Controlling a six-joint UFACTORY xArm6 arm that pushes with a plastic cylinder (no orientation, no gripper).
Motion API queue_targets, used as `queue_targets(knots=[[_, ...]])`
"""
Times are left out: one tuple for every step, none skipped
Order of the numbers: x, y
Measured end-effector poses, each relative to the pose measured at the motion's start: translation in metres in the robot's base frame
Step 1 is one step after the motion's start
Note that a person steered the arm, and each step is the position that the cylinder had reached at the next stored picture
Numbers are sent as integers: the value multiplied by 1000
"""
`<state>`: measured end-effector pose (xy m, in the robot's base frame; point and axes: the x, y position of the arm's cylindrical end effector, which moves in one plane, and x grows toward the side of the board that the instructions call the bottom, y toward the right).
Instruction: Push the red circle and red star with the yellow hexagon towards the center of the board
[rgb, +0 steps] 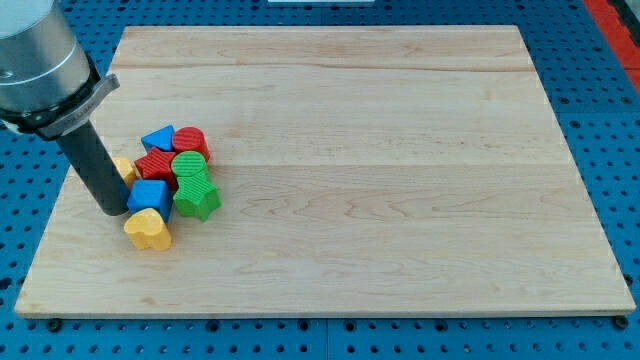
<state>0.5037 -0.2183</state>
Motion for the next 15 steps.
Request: queue_targets(knots=[[7, -7], [54, -35], [73, 0], [61, 61], [60, 61], [60, 38], [60, 23], [60, 16], [57, 16], [55, 17], [48, 17], [36, 19], [24, 19], [19, 18], [27, -8]])
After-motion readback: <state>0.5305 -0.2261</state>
